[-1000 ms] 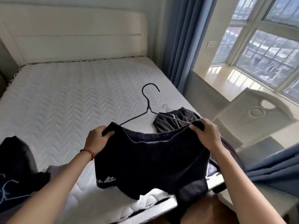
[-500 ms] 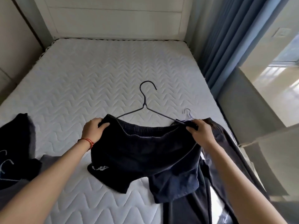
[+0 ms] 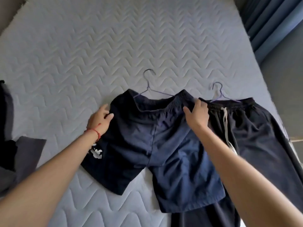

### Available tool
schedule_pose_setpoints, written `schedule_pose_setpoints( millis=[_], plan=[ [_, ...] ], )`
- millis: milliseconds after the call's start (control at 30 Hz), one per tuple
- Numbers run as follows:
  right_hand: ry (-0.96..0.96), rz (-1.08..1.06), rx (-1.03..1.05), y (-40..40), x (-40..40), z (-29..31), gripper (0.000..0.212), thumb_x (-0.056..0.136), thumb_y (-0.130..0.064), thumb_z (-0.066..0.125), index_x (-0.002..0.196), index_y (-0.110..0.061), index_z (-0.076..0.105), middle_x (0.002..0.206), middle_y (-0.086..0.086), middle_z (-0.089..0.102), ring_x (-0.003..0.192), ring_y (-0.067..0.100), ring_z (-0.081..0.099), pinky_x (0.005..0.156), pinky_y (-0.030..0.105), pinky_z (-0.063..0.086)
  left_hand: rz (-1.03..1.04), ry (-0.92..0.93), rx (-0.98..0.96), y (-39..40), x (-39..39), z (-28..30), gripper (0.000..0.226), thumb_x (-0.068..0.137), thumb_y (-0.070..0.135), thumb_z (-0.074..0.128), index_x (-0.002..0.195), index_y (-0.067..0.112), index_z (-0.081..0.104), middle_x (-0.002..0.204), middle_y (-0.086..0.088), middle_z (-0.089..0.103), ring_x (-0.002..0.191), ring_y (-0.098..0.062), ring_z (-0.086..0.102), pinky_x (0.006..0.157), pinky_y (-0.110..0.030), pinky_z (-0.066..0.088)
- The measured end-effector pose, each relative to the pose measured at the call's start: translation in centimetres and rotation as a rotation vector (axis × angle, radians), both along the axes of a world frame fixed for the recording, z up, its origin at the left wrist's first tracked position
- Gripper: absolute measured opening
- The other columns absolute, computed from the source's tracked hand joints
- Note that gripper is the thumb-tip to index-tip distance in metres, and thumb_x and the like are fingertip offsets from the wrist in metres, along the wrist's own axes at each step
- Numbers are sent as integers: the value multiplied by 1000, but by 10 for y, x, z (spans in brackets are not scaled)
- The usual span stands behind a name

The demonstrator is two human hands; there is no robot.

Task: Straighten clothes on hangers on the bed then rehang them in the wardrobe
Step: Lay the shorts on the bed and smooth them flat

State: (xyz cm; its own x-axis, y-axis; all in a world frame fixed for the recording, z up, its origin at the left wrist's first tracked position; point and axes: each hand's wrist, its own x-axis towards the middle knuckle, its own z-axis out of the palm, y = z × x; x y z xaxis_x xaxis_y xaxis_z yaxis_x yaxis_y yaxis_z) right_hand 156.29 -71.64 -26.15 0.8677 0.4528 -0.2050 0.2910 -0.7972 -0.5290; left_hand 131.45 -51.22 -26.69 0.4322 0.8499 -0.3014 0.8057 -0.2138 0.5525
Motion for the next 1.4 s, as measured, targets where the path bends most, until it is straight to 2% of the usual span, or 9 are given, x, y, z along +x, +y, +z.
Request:
schedule_pose_setpoints(
  millis=[233, 433, 600, 700, 833, 967, 1100, 1233, 1400],
  plan=[
    [522, -11, -3, -81, -193, -66, 20, 90, -25, 46, 85, -9, 58, 81, 7, 62, 81, 27, 54, 79, 37, 44, 287, 115, -270, -88, -139, -77, 32, 85, 7, 59, 116, -3, 57, 114, -27, 62, 108, -37, 58, 94, -39, 42],
    [945, -154, 23, -73, -291, -112, 30, 86, -26, 61, 114, -24, 50, 99, -2, 64, 94, 15, 60, 70, 14, 43, 503, 181, -296, -62, -179, -118, 53, 87, 20, 58, 133, 1, 40, 135, -25, 47, 124, -39, 46, 104, -42, 35],
    [957, -249, 190, -43, -307, -139, 27, 76, -14, 71, 99, -18, 56, 88, -1, 69, 86, 11, 65, 67, 16, 47, 569, 45, -214, -19, -172, -142, 59, 84, 19, 62, 134, 1, 37, 136, -27, 43, 122, -39, 47, 103, -41, 38],
    [983, -257, 265, -34, -313, -149, 21, 77, -6, 68, 97, -4, 60, 91, 12, 71, 86, 21, 67, 73, 30, 53, 509, 23, -176, -3, -163, -148, 59, 83, 14, 63, 135, 6, 39, 136, -24, 40, 121, -37, 47, 103, -39, 38],
    [945, -269, 260, -35, -319, -162, 13, 82, 1, 58, 87, 12, 56, 76, 11, 61, 74, 17, 56, 67, 30, 47, 242, 155, -91, 10, -166, -151, 16, 84, 14, 60, 83, -2, 58, 88, -28, 59, 89, -41, 57, 74, -38, 42],
    [853, -333, 194, -45, -322, -164, 16, 83, -5, 54, 74, 7, 49, 70, 9, 52, 70, 18, 47, 64, 32, 39, 277, 185, -109, 5, -192, -142, 50, 91, 21, 52, 49, 9, 27, 71, -37, 48, 69, -36, 44, 64, -32, 29],
    [803, -296, 62, -67, -322, -152, 23, 87, -3, 52, 65, -9, 46, 66, 7, 51, 66, 18, 45, 60, 31, 36, 414, 216, -290, -34, -240, -141, 47, 90, 23, 53, 51, 2, 37, 54, -15, 40, 67, -27, 42, 64, -38, 39],
    [878, -264, 1, -88, -320, -144, 25, 86, -5, 56, 64, -9, 45, 63, 6, 48, 65, 18, 42, 59, 30, 33, 519, 195, -368, -69, -267, -151, 41, 89, 26, 54, 74, -12, 56, 66, -17, 53, 65, -28, 50, 75, -45, 51],
    [917, -260, -32, -115, -303, -128, 8, 87, -14, 61, 78, -15, 62, 63, 0, 63, 52, 9, 57, 53, 16, 42, 699, 174, -373, -85, -253, -151, 32, 87, 29, 55, 80, -2, 59, 90, -27, 66, 87, -44, 63, 84, -46, 52]
  ],
)
